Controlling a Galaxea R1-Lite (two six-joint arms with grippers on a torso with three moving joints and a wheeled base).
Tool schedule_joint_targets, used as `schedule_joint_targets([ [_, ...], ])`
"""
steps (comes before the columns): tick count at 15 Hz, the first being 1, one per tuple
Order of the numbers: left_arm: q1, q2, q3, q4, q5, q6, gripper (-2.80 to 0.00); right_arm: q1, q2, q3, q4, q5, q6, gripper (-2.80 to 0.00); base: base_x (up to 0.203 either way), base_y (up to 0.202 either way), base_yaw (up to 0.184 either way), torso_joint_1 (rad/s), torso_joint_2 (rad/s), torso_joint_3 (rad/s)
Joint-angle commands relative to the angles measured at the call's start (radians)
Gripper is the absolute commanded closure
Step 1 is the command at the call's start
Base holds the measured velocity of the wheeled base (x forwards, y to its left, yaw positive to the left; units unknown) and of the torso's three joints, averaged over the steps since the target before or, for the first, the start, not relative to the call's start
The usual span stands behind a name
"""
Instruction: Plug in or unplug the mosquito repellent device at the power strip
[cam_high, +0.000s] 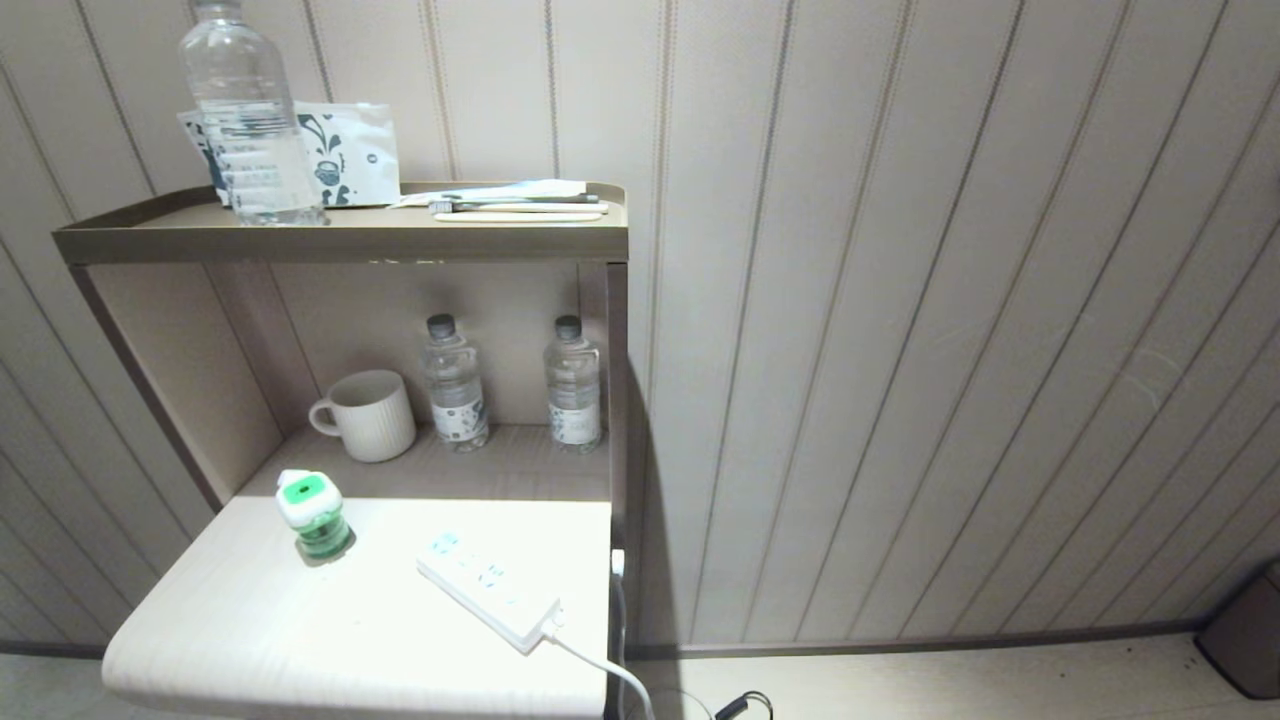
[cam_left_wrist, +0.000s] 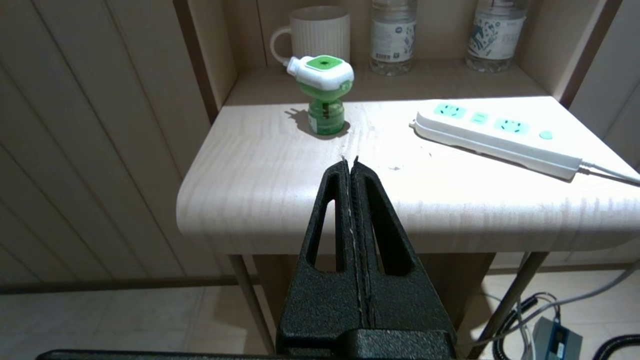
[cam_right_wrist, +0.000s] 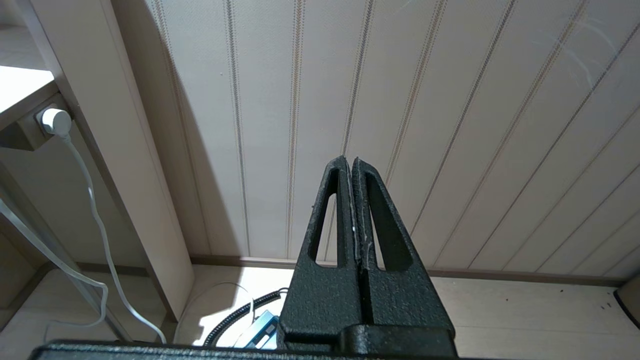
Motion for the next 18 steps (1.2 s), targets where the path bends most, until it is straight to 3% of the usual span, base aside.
schedule_joint_targets([
  [1,0.000,0.002,0.002,0.006,0.000,0.000,0.00,0.000,0.001,0.000,0.000,0.001,-0.001,0.00,0.000,0.000,0.000,0.000,0.00,0.000],
  [5,0.000,0.002,0.002,-0.038,0.000,-0.003,0.00,0.000,0.001,0.000,0.000,0.001,-0.001,0.00,0.000,0.000,0.000,0.000,0.00,0.000],
  [7,0.000,0.004,0.002,-0.080,0.011,-0.035,0.00,0.000,0.001,0.000,0.000,0.001,-0.001,0.00,0.000,0.000,0.000,0.000,0.00,0.000],
  [18,0.000,0.004,0.002,-0.084,0.013,-0.047,0.00,0.000,0.001,0.000,0.000,-0.001,-0.001,0.00,0.000,0.000,0.000,0.000,0.00,0.000],
])
